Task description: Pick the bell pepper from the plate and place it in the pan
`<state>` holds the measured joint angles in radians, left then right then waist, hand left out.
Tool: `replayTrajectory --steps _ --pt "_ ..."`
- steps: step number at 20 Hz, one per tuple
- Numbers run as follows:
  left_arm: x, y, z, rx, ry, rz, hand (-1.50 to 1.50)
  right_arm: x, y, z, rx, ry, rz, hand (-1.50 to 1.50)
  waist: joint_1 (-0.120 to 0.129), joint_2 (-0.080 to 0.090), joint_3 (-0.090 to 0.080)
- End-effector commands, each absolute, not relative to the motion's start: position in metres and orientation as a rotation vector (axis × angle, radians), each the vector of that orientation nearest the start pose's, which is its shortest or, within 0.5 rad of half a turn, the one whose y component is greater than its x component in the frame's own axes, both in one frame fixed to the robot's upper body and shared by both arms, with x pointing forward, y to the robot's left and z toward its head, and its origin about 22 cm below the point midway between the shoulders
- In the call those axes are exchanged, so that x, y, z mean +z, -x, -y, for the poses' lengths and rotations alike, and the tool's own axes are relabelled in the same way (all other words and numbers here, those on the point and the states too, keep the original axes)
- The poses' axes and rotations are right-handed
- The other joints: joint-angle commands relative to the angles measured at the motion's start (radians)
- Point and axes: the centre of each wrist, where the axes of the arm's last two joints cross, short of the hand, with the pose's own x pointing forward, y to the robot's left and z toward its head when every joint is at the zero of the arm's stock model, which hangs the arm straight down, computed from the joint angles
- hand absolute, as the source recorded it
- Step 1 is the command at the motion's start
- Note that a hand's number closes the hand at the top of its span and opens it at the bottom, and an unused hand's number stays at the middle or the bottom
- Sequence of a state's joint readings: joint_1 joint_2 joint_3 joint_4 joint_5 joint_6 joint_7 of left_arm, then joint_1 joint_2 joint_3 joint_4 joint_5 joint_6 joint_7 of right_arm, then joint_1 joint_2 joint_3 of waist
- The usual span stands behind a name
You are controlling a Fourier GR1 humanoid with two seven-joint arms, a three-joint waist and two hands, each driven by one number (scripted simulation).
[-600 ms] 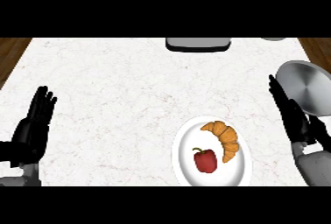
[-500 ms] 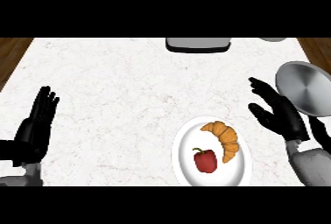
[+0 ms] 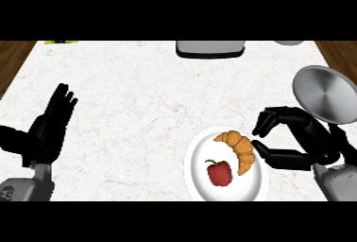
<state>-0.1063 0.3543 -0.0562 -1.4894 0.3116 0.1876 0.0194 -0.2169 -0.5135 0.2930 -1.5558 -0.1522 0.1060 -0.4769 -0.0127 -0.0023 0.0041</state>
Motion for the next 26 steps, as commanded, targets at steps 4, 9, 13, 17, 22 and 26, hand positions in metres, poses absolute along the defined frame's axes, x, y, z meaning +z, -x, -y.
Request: replayTrajectory --steps 4,9,13,17,22,26 --pt "0.050 -0.276 -0.272 0.062 -0.101 1.523 0.00 0.036 -0.247 0.356 0.888 -0.032 2.134 -1.50 0.003 0.002 -0.002" --pt "0.056 -0.275 -0.283 0.051 -0.127 1.534 0.00 0.092 -0.260 0.336 1.149 0.030 2.177 -1.50 0.007 0.000 -0.005" --pt "0.052 -0.274 -0.273 0.034 -0.087 1.513 0.00 0.096 -0.266 0.315 1.263 0.076 2.117 -1.50 0.015 0.001 -0.004" --pt "0.055 -0.283 -0.271 0.050 -0.099 1.500 0.00 0.125 -0.254 0.279 1.472 0.239 2.036 -1.50 0.006 -0.001 -0.006" --pt "0.050 -0.283 -0.269 0.033 -0.110 1.529 0.00 0.119 -0.256 0.262 1.647 0.320 1.868 -1.50 0.013 0.002 -0.005" --pt "0.066 -0.281 -0.262 0.028 -0.089 1.517 0.00 0.127 -0.247 0.233 1.869 0.370 1.609 -1.50 0.025 -0.002 -0.006"
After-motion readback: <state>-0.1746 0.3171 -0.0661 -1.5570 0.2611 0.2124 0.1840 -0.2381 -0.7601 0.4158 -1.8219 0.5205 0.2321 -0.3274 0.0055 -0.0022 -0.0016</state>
